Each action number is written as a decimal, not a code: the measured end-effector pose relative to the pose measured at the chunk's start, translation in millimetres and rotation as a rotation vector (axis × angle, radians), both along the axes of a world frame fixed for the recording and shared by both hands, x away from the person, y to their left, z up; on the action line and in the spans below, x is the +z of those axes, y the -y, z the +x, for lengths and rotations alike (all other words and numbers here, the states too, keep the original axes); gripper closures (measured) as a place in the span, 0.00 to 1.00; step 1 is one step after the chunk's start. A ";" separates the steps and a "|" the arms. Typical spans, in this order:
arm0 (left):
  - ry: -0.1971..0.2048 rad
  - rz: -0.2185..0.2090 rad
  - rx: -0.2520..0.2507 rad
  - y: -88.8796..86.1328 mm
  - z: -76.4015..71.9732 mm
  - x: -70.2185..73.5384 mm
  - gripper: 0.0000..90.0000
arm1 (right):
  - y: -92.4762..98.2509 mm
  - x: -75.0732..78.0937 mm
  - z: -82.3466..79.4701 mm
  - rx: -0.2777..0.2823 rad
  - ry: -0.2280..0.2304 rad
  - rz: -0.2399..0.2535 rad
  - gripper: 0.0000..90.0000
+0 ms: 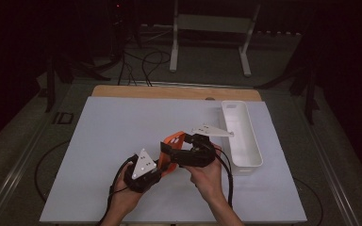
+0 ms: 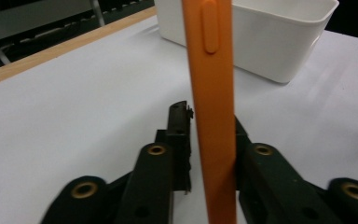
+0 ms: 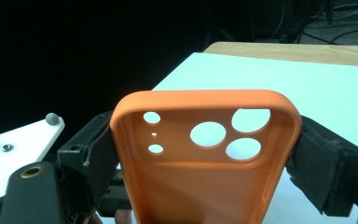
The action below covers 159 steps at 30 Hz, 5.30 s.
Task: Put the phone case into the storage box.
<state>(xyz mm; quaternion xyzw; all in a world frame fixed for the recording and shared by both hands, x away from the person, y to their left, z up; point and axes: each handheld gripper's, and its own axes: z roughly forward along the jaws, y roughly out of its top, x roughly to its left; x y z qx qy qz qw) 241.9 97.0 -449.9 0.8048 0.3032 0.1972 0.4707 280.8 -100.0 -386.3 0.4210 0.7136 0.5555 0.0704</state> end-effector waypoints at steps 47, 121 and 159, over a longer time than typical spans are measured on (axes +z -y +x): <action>0.014 -0.089 0.096 -25.2 5.0 18.7 0.01 | 3.1 0.8 -1.5 -0.007 0.011 0.006 0.18; 0.047 -0.142 0.165 -71.5 7.5 35.5 0.00 | 25.6 38.3 27.8 -0.090 0.127 -0.120 0.18; 0.047 -0.145 0.199 -82.7 8.3 36.4 0.00 | 47.0 47.4 58.3 -0.172 0.149 -0.153 0.18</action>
